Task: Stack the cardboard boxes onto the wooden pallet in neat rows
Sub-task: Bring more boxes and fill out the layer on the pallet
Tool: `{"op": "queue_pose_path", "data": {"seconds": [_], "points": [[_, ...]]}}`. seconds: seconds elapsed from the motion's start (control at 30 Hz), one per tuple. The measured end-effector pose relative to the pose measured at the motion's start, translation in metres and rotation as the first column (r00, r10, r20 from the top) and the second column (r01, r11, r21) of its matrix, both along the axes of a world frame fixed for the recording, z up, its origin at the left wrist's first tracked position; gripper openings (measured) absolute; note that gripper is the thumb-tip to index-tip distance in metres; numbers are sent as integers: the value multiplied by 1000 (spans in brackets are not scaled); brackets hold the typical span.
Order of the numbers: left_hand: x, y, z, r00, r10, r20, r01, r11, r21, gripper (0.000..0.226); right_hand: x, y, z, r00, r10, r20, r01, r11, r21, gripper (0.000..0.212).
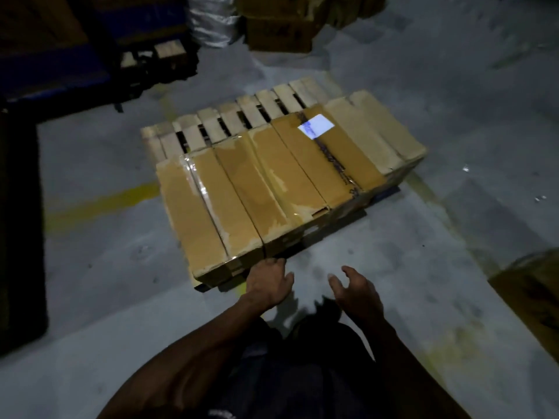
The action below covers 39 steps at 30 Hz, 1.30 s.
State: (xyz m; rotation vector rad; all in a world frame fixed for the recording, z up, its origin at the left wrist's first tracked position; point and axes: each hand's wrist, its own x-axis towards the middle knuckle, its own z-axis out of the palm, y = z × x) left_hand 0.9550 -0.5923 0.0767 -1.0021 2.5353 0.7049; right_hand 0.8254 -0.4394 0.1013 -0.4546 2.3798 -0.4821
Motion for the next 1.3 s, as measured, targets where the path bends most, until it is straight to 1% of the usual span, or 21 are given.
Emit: {"op": "queue_pose_path", "data": {"seconds": [0.07,0.17,0.3,0.37,0.43,0.5,0.6,0.7,0.8,0.9,0.93,1.0,1.1,1.17,1.2,1.27,1.3], "points": [[-14,6,13,998,-63,-4,63,998,-5,41,-13,22,13,998,-60,-16,60,998,5,60],[-42,12,32,992,-125,-19,125,992,-2,44,-38,49,32,994,-107,-34,108,994,30,62],[-88,20,47,980,-176,-89,174,984,-22,47,-84,74,44,988,-151,-22,152,987,47,66],[-117,26,46,979,-180,-97,179,984,-18,45,-111,86,43,987,-160,-22,160,987,20,66],[-152,35,41,985,-150,-84,150,989,-7,42,-143,97,39,987,-160,-33,160,987,-2,66],[-194,48,36,989,-129,-75,130,991,7,45,-182,111,34,989,-140,-53,140,990,-9,65],[-265,74,30,993,-97,-63,99,995,28,64,-244,133,29,992,-108,-64,107,994,-22,66],[-331,97,34,992,-84,-94,88,995,40,78,-302,155,38,996,-77,-50,76,997,-13,66],[-395,117,60,988,-97,-119,104,993,51,73,-359,171,52,995,-78,-60,76,997,-23,66],[-455,124,77,985,-87,-148,97,993,60,53,-418,181,61,992,-95,-78,91,994,-55,66],[-476,125,77,981,-90,-171,100,994,51,50,-438,183,63,990,-107,-89,102,993,-63,66],[-516,125,75,979,-93,-182,105,993,59,50,-479,184,61,985,-131,-108,125,990,-60,65],[-583,121,57,985,-93,-147,107,990,87,56,-545,180,50,979,-159,-127,154,987,-51,64],[-634,114,44,987,-79,-139,96,988,123,68,-595,171,43,975,-154,-161,147,988,-51,70],[-660,108,35,988,-61,-142,81,987,136,69,-622,165,38,973,-149,-177,141,988,-55,74],[-713,91,20,993,-29,-116,46,988,148,63,-678,149,31,973,-127,-195,117,991,-62,79],[-739,81,15,993,-19,-115,36,988,149,63,-707,142,29,970,-106,-217,92,993,-73,85]]}}
